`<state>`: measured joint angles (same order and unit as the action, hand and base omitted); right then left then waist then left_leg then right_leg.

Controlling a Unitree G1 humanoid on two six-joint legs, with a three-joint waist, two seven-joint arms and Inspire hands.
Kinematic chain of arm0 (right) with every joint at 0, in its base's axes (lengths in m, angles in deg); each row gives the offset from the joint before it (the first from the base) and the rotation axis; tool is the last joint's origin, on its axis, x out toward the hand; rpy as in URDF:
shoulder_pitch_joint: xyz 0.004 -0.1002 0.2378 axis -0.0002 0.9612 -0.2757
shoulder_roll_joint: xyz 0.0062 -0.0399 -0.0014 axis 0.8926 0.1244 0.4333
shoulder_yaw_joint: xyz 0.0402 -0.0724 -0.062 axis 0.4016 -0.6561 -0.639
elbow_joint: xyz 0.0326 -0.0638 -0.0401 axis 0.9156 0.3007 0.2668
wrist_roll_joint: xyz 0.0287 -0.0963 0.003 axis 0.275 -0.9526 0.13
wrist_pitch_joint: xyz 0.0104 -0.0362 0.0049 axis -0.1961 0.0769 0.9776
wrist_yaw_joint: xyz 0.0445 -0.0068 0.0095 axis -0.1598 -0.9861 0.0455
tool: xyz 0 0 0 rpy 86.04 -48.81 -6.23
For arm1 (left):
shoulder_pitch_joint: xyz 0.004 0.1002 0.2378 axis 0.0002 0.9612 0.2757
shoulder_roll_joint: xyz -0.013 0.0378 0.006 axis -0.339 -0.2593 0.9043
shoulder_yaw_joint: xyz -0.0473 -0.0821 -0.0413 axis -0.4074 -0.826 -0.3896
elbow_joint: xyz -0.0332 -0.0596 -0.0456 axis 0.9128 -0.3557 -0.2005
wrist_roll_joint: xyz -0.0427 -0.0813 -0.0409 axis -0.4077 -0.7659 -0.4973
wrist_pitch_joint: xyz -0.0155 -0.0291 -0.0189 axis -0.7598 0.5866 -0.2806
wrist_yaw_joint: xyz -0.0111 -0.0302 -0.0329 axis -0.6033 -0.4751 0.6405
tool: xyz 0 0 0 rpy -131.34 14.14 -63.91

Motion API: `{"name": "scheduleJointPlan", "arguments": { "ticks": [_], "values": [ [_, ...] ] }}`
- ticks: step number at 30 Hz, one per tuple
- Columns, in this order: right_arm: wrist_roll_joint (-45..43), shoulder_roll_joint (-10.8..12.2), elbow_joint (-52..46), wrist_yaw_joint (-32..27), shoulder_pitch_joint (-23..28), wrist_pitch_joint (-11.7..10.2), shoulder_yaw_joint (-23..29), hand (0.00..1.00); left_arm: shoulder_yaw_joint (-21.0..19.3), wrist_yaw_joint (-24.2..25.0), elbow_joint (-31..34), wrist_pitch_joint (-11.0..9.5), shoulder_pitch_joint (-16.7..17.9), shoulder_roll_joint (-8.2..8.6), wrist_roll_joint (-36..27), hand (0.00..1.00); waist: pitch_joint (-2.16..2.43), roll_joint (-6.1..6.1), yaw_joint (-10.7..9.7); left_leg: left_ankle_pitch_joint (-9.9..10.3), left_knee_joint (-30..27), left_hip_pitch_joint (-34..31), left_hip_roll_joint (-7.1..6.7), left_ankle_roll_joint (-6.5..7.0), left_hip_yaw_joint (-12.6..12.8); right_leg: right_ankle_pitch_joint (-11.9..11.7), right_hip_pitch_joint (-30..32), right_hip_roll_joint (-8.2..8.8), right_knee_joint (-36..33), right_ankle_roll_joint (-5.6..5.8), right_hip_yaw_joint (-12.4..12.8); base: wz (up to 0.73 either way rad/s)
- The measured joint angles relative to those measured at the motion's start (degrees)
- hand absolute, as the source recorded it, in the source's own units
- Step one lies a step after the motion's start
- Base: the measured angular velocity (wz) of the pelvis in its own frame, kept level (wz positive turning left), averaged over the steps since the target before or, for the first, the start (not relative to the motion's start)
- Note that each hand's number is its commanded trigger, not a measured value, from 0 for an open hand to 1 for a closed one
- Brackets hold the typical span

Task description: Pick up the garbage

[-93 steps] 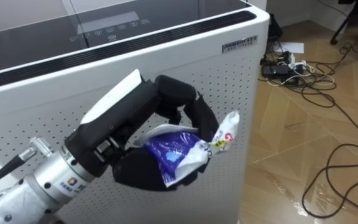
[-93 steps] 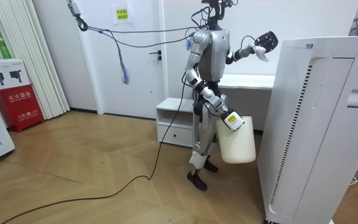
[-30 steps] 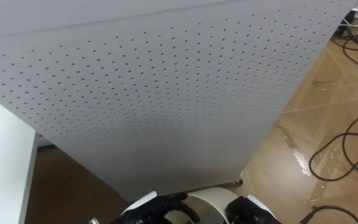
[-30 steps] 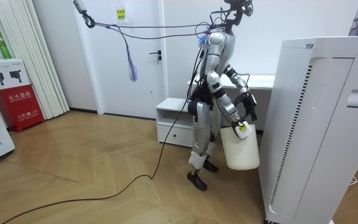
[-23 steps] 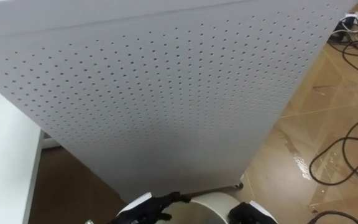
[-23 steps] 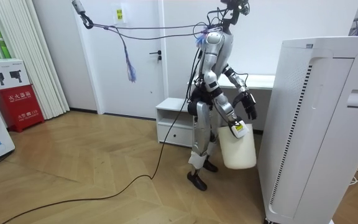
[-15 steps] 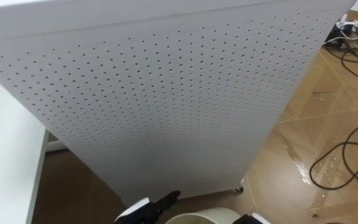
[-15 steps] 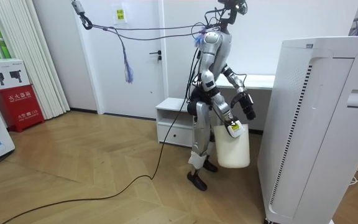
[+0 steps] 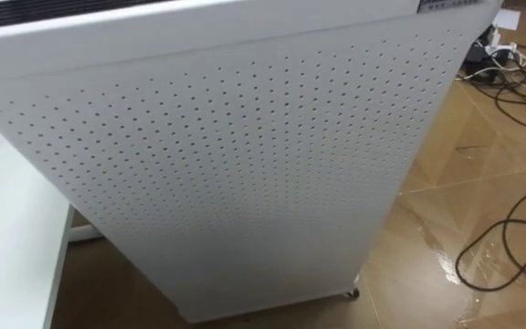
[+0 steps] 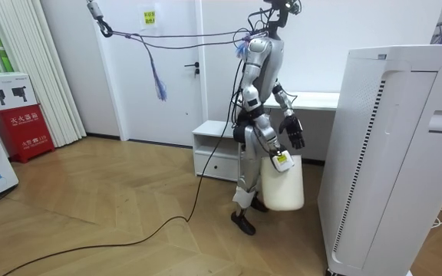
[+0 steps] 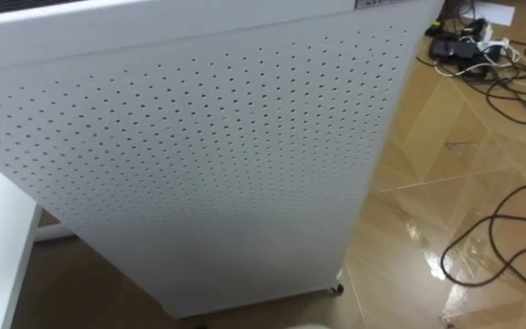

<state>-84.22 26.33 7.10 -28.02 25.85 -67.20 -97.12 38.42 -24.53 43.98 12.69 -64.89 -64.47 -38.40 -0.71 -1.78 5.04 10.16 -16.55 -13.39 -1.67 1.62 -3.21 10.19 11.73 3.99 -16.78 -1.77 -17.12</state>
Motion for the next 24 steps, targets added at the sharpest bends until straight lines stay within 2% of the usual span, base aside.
{"name": "scheduleJointPlan", "arguments": {
  "ticks": [2, 3, 5, 7, 8, 9, 11, 15, 16, 18, 21, 22, 24],
  "values": [
    [0.05, 0.04, 2.09, -0.13, 1.57, -0.96, 1.19, 1.00, -1.66, -1.14, -3.03, -0.76, 2.09, 0.00, -0.14, 0.00, 0.14, 0.18, -0.33, 0.00, 0.77, 1.61, -0.01, 0.00, 0.14, 0.11, -1.50, -0.11, 0.68, 0.07, 0.06, -0.04],
    [0.21, 0.08, 3.07, -0.29, 2.82, -1.23, 2.98, 1.00, -2.83, -2.07, -5.43, -0.94, 2.98, 0.04, -1.03, 0.00, 0.34, 0.53, -0.26, -0.02, 1.45, 2.56, -0.02, -0.03, 0.33, 0.14, -2.21, -0.20, 1.20, 0.10, 0.20, -0.07],
    [1.82, 0.62, 4.98, -0.42, 4.08, -1.51, 5.23, 1.00, -5.07, -4.58, -8.43, -1.16, 5.10, 0.25, -2.34, 0.00, 0.45, 1.33, -0.10, -0.07, 2.93, 4.64, 0.06, -0.10, 1.34, 0.39, -3.37, -0.35, 1.46, 0.16, 1.21, -0.20],
    [4.76, 1.21, 6.05, -0.91, 5.55, -1.70, 6.36, 1.00, -6.03, -6.82, -10.91, -1.40, 6.31, 1.92, -4.66, 0.00, 0.67, 2.17, -0.58, -0.08, 3.82, 6.74, 0.09, -0.11, 1.48, 0.39, -5.71, -0.61, 2.81, 0.28, 1.27, -0.04],
    [6.19, 1.82, 7.06, -1.26, 6.67, -2.28, 7.37, 1.00, -6.21, -7.94, -13.09, -2.13, 6.49, 2.75, -6.25, 0.00, 0.99, 2.42, -0.79, -0.07, 4.21, 8.03, 0.05, -0.11, 1.50, 0.48, -7.12, -0.73, 3.39, 0.45, 1.29, 0.07],
    [7.91, 2.55, 8.37, -1.44, 7.14, -2.57, 8.45, 1.00, -6.80, -8.90, -14.87, -2.70, 6.68, 3.21, -8.02, 0.00, 0.98, 3.25, -1.22, -0.07, 4.59, 9.01, 0.09, -0.11, 1.49, 0.52, -8.23, -0.84, 3.96, 0.49, 1.33, 0.06],
    [10.43, 3.51, 10.15, -1.43, 7.40, -2.81, 10.37, 1.00, -8.34, -10.34, -17.67, -3.33, 7.01, 3.88, -10.30, 0.00, 1.11, 3.74, -1.78, -0.07, 5.31, 10.38, 0.16, -0.11, 1.59, 0.51, -9.89, -1.04, 5.03, 0.50, 1.17, 0.04],
    [15.12, 4.91, 13.85, -1.77, 8.94, -2.82, 13.85, 1.00, -10.99, -13.26, -19.04, -3.53, 8.81, 5.15, -14.94, 0.00, 0.82, 4.86, -1.64, -0.05, 6.44, 13.17, 0.75, -0.11, 3.92, 0.44, -11.98, -1.17, 6.23, 0.69, 1.54, -0.07],
    [16.09, 5.58, 14.77, -2.04, 9.08, -2.82, 15.34, 1.00, -12.46, -14.05, -19.44, -3.60, 9.12, 5.89, -15.62, 0.00, 0.86, 4.87, -1.44, -0.05, 6.93, 13.80, 0.88, -0.11, 4.66, 0.46, -12.11, -1.36, 6.25, 0.71, 2.46, -0.27],
    [17.61, 6.48, 16.92, -2.47, 9.12, -2.84, 17.36, 1.00, -15.04, -15.75, -21.09, -3.51, 9.15, 7.07, -15.78, 0.00, 0.56, 4.67, -1.81, 0.14, 7.44, 15.12, 0.96, -0.17, 4.99, 0.37, -13.17, -1.70, 6.95, 0.81, 3.50, -0.24],
    [21.75, 7.37, 20.38, -3.04, 9.35, -2.61, 19.45, 1.00, -17.14, -17.60, -23.78, -3.24, 8.94, 7.67, -16.79, 0.00, 0.48, 4.40, -1.80, 0.49, 8.10, 17.16, 0.96, -0.25, 6.27, 0.31, -14.62, -2.32, 7.23, 0.81, 6.03, -0.23],
    [22.43, 7.50, 20.79, -3.09, 9.43, -2.60, 20.06, 1.00, -17.37, -17.97, -24.40, -3.20, 8.93, 7.78, -16.80, 0.00, 0.46, 4.42, -1.82, 0.68, 8.09, 17.33, 0.99, -0.24, 6.26, 0.32, -14.72, -2.40, 7.27, 0.80, 6.19, -0.16],
    [23.92, 7.54, 21.52, -3.32, 9.98, -2.59, 21.60, 1.00, -18.38, -18.75, -25.86, -2.51, 8.65, 8.26, -16.70, 0.00, 0.50, 3.62, -2.79, 1.11, 8.08, 17.60, 1.02, -0.17, 6.26, 0.35, -14.99, -2.48, 7.27, 0.79, 6.30, -0.03]
  ]
}}
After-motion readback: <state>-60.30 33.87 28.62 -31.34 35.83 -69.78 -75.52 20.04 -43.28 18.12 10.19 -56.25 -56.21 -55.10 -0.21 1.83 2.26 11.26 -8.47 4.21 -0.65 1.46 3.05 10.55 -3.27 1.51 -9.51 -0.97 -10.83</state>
